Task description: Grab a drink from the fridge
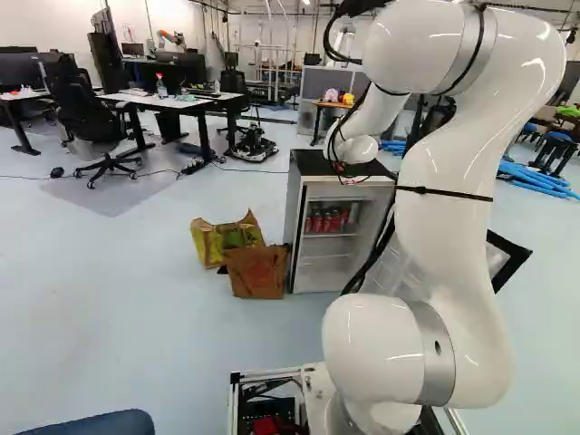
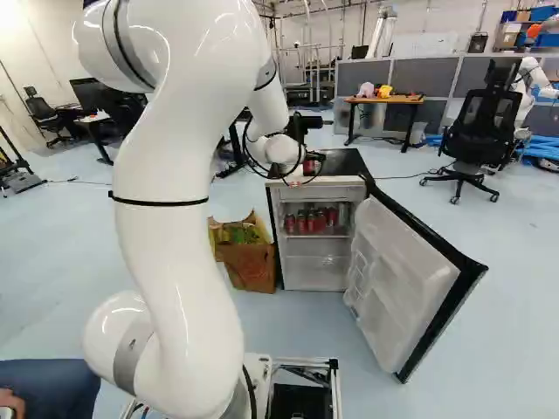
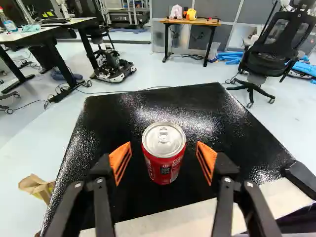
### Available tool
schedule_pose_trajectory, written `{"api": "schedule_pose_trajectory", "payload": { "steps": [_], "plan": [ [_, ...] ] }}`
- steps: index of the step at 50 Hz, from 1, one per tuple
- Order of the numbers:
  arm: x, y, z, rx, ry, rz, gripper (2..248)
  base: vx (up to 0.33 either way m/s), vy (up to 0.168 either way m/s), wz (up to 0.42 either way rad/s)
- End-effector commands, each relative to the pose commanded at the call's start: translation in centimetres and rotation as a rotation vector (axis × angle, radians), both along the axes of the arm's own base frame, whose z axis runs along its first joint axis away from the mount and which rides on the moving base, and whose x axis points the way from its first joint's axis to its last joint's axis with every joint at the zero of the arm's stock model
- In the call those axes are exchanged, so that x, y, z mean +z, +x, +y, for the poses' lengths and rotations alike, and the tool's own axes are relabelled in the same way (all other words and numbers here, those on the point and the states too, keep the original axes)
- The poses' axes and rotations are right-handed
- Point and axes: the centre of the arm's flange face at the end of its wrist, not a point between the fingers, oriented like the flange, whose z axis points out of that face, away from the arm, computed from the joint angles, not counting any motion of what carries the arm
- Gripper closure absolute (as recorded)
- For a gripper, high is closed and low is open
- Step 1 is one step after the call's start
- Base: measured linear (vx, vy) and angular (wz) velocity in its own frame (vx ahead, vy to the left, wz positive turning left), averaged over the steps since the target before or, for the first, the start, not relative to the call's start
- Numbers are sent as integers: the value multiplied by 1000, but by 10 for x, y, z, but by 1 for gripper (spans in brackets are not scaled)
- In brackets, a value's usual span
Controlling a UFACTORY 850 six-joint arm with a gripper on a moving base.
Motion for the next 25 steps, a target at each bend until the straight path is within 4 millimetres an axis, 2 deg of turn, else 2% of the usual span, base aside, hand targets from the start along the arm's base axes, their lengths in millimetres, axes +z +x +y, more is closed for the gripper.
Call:
{"api": "schedule_pose_trajectory", "payload": {
  "steps": [1, 2, 7, 8, 17, 25],
  "plan": [
    [0, 0, 0, 0, 0, 0, 74, 0, 0, 0],
    [0, 0, 0, 0, 0, 0, 38, 0, 0, 0],
    [0, 0, 0, 0, 0, 0, 38, 0, 0, 0],
    [0, 0, 0, 0, 0, 0, 4, 0, 0, 0],
    [0, -3, 0, -1, 0, 2, 3, 0, 0, 0],
    [2, -15, 1, -5, 2, 8, 3, 0, 0, 0]
  ]
}}
